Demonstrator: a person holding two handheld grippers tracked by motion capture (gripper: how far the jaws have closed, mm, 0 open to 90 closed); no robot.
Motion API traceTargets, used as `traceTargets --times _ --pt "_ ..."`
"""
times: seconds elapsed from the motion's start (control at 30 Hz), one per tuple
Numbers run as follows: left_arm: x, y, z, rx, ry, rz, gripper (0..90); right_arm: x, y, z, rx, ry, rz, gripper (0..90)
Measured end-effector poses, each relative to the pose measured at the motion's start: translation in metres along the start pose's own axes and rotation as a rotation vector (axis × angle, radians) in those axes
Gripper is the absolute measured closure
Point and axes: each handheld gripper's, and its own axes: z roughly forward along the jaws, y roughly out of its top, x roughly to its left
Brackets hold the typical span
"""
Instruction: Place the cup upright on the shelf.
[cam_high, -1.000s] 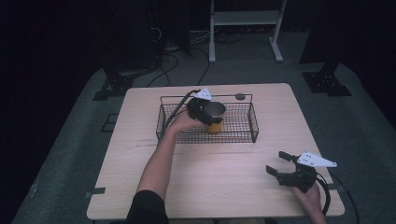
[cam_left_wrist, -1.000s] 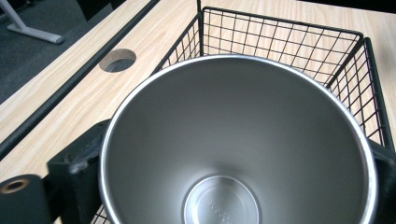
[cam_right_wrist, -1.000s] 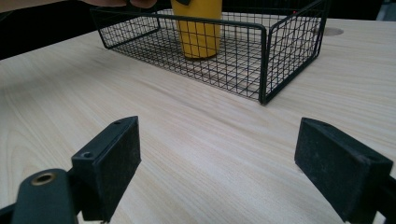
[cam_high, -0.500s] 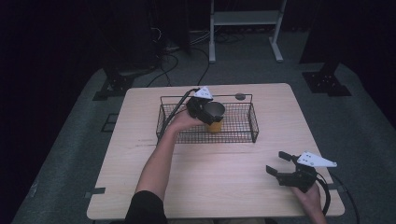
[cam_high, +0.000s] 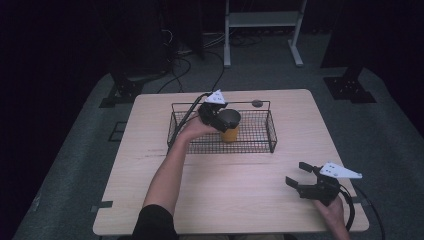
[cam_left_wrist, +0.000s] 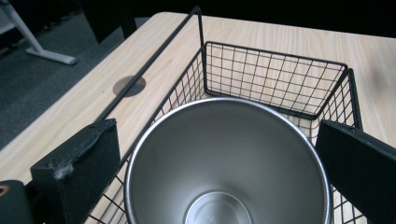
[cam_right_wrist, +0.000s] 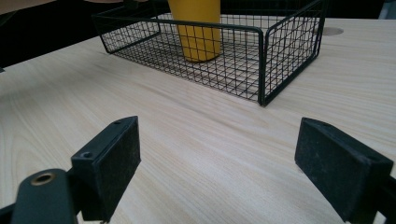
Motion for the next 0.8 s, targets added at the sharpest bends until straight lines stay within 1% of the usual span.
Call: traceTargets --times 0.07,0.23,0.4,0.57,0.67,0.73,0.8 --pt "0.0 0.002 -0.002 -0.004 0.005 0.008 0.1 0.0 0.0 0.0 0.0 0.001 0.002 13.3" --pt "-0.001 0.003 -0.005 -0.006 0.01 0.003 0.1 0.0 0.0 0.0 0.0 0.0 0.0 13.3" --pt "-0.002 0.009 -0.011 -0.04 0.018 0.017 0.1 0.0 0.0 0.0 0.002 -0.003 -0.001 13.3" --pt "-0.005 0.011 -0.016 -0.036 0.028 0.018 0.1 0.001 0.0 0.0 0.004 -0.005 -0.009 13.3" --pt "-0.007 0.012 -0.019 -0.038 0.029 0.027 0.1 0.001 0.0 0.0 0.004 -0.006 -0.009 13.4" --pt "-0.008 0.014 -0.022 -0.052 0.028 0.027 0.1 0.001 0.0 0.0 0.005 -0.006 -0.009 13.3" --pt "-0.01 0.016 -0.023 -0.054 0.023 0.029 0.1 0.001 0.0 0.0 0.006 -0.007 -0.01 13.3"
